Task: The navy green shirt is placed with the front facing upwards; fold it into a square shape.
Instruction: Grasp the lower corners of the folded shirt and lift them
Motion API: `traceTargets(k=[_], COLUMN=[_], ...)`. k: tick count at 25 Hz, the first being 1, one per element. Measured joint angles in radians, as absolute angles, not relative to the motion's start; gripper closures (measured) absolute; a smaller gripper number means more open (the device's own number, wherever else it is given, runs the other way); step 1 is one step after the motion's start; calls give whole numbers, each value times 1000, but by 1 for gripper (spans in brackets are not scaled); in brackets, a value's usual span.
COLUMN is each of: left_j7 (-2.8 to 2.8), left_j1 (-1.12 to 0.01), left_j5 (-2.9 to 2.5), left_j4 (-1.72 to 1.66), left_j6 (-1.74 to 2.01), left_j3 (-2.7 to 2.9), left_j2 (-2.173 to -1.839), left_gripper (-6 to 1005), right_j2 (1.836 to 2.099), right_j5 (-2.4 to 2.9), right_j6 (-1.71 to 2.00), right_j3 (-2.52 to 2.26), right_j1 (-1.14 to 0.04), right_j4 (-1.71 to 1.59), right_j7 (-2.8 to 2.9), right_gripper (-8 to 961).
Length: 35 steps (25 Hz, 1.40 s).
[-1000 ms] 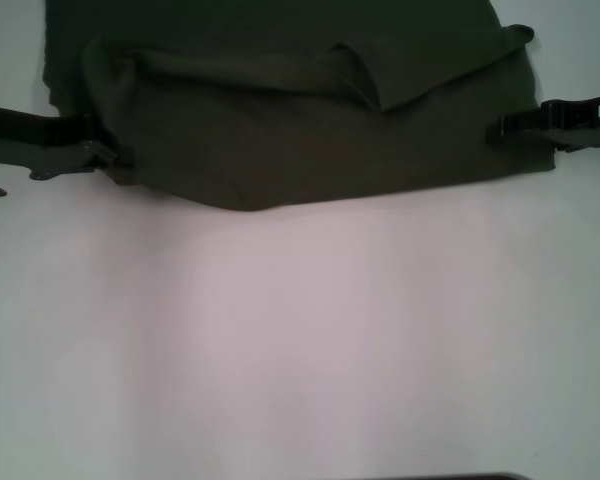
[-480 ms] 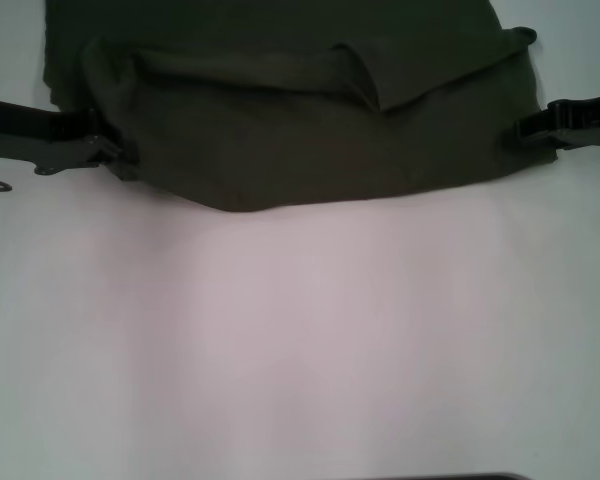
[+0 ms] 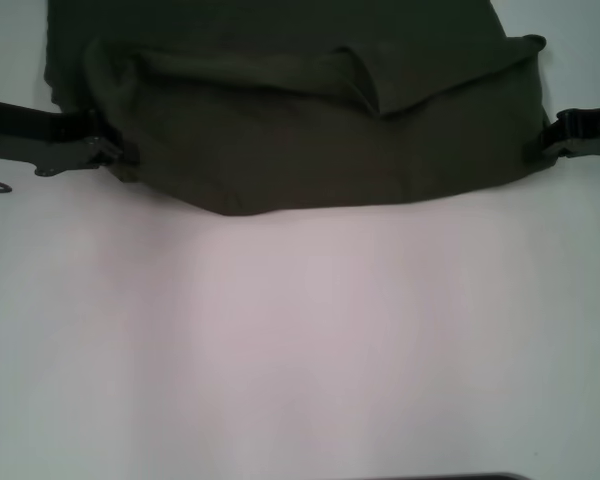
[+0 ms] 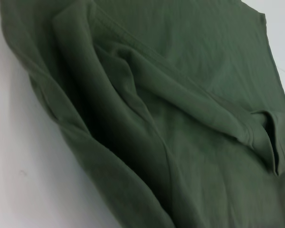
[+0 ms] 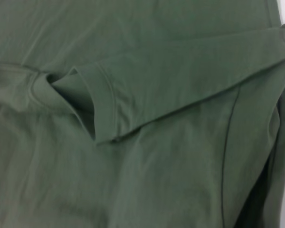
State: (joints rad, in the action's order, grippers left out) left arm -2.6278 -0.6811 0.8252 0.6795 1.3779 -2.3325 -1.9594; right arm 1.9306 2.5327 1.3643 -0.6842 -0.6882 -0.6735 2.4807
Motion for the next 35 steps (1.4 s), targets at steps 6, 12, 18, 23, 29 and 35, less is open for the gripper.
traceTargets(k=[6, 12, 18, 23, 29, 35], left_j7=[-2626, -2619, -2619, -2624, -2631, -2625], left_j1=[-683, -674, -653, -640, -621, -601], left_j5=[825, 825, 783, 742, 659, 571], left_j4=[680, 687, 714, 746, 790, 817], left_j6=[1420, 1552, 1684, 1780, 1878, 1956], left_j3=[-2327, -2326, -2325, -2325, -2324, -2324], left_j2=[-1943, -1909, -1902, -1909, -1931, -1953], left_gripper=[967, 967, 967, 967, 966, 966], right_j2=[1915, 1907, 1914, 1916, 1937, 1945], right_j5=[2579, 2677, 2723, 2748, 2784, 2786], right_j6=[1404, 1584, 1766, 1871, 1958, 1986], right_j3=[-684, -684, -688, -710, -751, -818], right_j1=[-689, -697, -690, -682, -664, -628], right_j4=[-675, -745, -818, -830, -823, -820], right_j7=[2510, 2518, 2514, 2508, 2476, 2472], right_gripper=[907, 909, 909, 909, 909, 909])
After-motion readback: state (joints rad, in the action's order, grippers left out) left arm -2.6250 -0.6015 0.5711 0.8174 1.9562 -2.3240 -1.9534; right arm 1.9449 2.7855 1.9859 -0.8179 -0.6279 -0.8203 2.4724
